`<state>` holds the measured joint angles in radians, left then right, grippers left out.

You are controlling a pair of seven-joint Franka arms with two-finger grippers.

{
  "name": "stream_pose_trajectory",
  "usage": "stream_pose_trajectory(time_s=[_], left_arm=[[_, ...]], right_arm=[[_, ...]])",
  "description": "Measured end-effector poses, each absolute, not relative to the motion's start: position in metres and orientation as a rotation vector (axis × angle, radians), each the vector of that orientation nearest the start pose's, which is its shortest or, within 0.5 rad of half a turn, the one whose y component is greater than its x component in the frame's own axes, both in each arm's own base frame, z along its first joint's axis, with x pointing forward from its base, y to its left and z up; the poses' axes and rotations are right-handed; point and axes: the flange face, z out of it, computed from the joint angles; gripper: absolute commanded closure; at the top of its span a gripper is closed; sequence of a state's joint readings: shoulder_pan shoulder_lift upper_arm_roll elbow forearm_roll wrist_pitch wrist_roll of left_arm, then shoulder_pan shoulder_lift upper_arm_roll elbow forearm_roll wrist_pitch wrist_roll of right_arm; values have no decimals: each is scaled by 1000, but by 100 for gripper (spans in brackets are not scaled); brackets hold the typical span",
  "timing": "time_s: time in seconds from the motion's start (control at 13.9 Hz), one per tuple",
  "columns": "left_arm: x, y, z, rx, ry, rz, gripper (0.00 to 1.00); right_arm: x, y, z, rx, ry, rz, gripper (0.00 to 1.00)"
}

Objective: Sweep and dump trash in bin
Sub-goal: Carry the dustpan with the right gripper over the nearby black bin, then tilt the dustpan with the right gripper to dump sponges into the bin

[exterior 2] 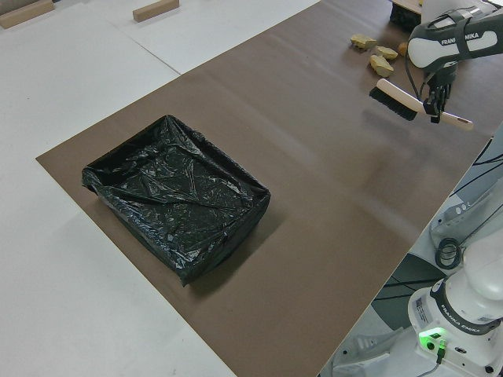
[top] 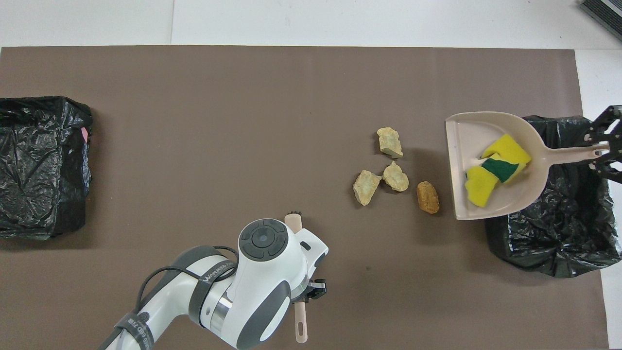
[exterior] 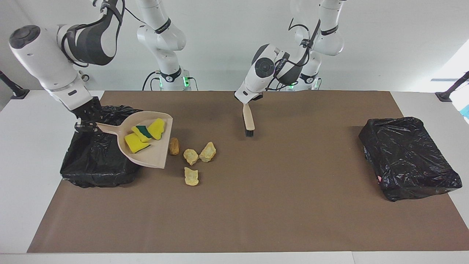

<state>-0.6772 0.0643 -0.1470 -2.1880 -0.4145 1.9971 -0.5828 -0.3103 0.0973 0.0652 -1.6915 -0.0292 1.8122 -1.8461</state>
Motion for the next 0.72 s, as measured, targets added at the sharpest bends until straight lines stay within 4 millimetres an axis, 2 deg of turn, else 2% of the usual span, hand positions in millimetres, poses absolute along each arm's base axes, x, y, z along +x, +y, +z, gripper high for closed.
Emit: stream_pose_trajectory(time_s=[0.29, 0.43, 0.5, 0.57, 0.65, 0.72], left_arm=[[314, -409, 322, -3145, 88, 715, 100], [312, -410, 315, -3130, 91, 732, 100], [312, -410, 315, -3129, 90, 734, 86], [312, -410, 315, -3126, 90, 737, 12], [311, -409, 315, -3123, 90, 742, 0], [311, -409, 315, -3121, 91, 744, 0]], right_arm=[[550, -239, 540, 2100, 2226, -84, 100], [537, -270, 547, 2090, 2200, -123, 100], [533, -280, 549, 2084, 2188, -151, 100], [532, -284, 551, 2064, 2179, -199, 100], [533, -286, 553, 2024, 2172, -255, 100], [535, -286, 556, 1989, 2160, -293, 100]])
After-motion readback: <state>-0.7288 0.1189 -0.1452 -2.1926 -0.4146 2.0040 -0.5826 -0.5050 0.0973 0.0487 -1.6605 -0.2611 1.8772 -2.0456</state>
